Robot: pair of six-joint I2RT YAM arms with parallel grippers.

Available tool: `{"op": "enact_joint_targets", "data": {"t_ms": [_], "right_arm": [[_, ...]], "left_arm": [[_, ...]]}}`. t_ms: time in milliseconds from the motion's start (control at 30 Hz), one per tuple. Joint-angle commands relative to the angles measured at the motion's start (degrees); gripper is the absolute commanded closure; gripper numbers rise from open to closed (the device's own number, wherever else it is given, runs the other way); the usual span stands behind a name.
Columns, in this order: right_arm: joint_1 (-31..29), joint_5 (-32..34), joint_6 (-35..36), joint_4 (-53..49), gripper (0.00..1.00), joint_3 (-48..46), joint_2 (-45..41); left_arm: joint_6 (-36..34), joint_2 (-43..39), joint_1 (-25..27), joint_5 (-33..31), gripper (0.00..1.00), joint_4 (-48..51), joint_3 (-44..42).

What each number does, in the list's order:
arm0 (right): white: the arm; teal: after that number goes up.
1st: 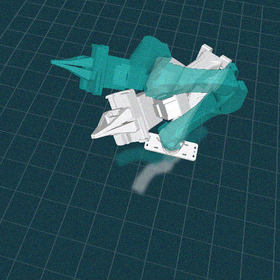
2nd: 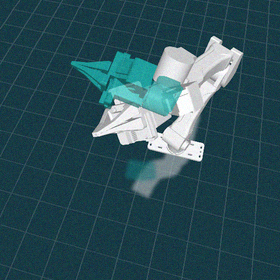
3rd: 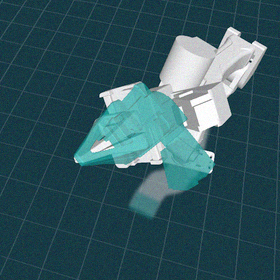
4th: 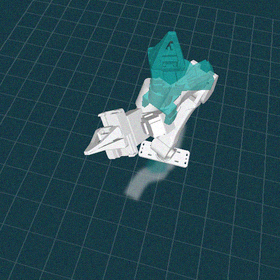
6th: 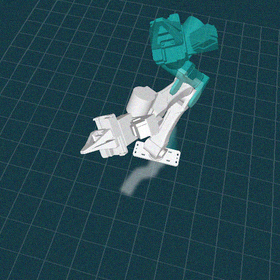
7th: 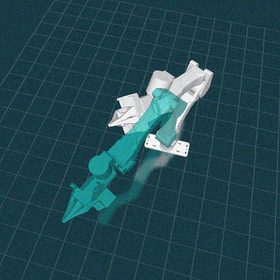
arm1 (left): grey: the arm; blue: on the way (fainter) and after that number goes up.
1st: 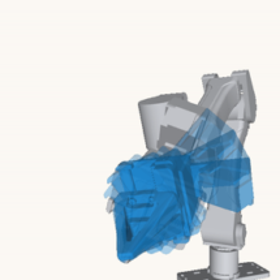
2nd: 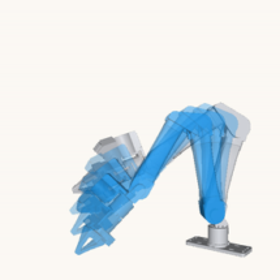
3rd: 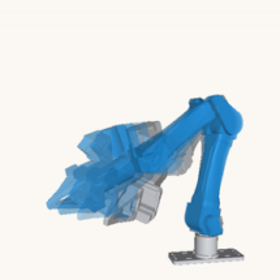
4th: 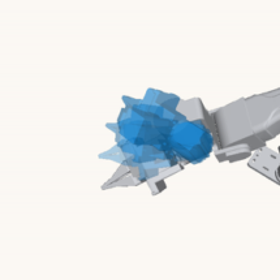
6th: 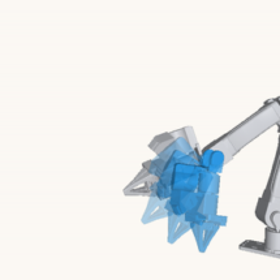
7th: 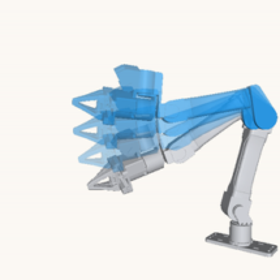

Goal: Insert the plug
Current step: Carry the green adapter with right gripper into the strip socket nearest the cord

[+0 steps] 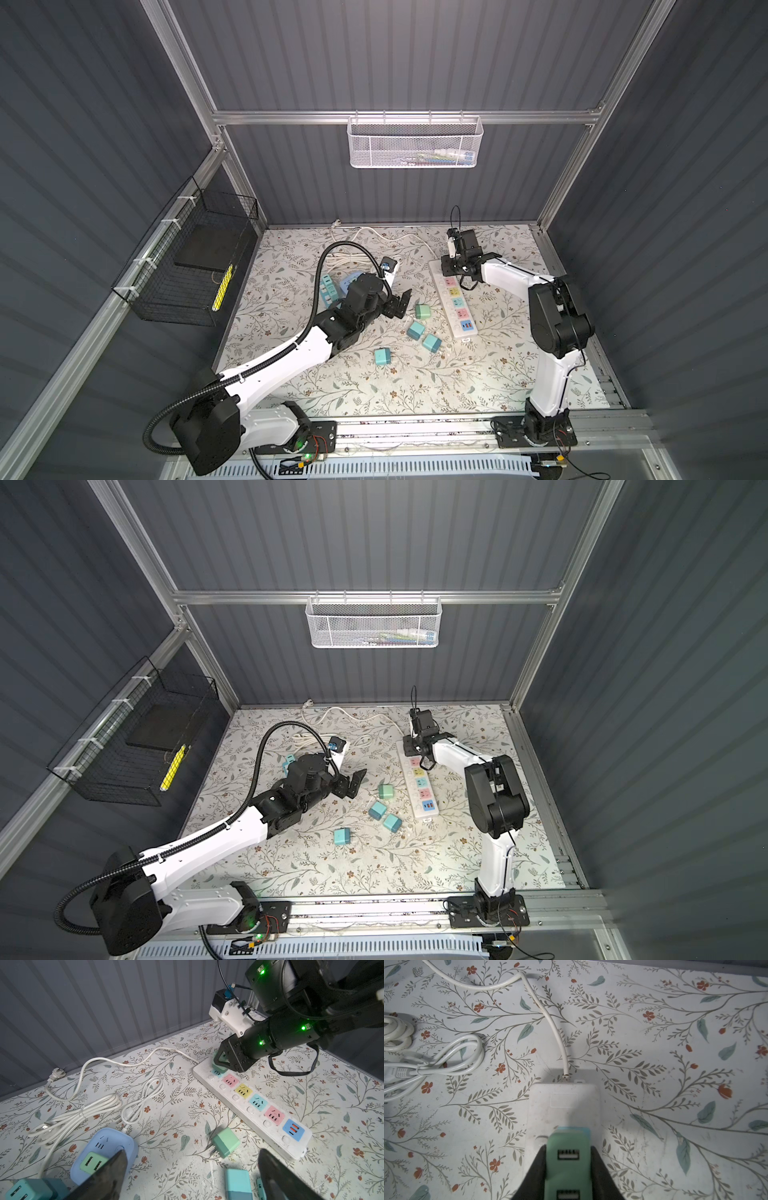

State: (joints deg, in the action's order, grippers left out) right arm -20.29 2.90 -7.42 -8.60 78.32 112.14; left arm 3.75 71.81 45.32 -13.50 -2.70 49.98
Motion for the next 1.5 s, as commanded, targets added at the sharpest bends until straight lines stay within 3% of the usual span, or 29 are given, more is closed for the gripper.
{"op": "enact_joint_targets", "data": {"t_ms": [0, 767, 1000, 1267, 1467], "right_arm": [[0.21, -0.59, -0.22, 0.27, 0.83, 1.10, 0.89], [-1.33, 1.05, -0.87, 2.00, 0.83, -6.88, -1.26], [-1.67, -2.17, 0.10, 1.95, 0.83, -7.14, -0.99], [-3.72, 3.22, -5.64, 4.92, 0.82, -17.24, -7.89], [-8.32, 10.93, -7.92, 6.21, 0.82, -21.94, -9.31]], "left_arm": [[0.71, 0.53, -0.58, 0.84, 0.02, -1.06, -0.83], [1.79, -1.23, -0.94, 0.47, 0.00, -1.21, -2.51], [1.83, -0.45, -0.94, 0.81, 0.00, -1.70, -2.49], [2.03, -1.24, -0.94, 0.88, 0.00, -2.39, -3.21], [2.36, -2.12, -0.94, 1.39, 0.00, -2.48, -3.70]]}}
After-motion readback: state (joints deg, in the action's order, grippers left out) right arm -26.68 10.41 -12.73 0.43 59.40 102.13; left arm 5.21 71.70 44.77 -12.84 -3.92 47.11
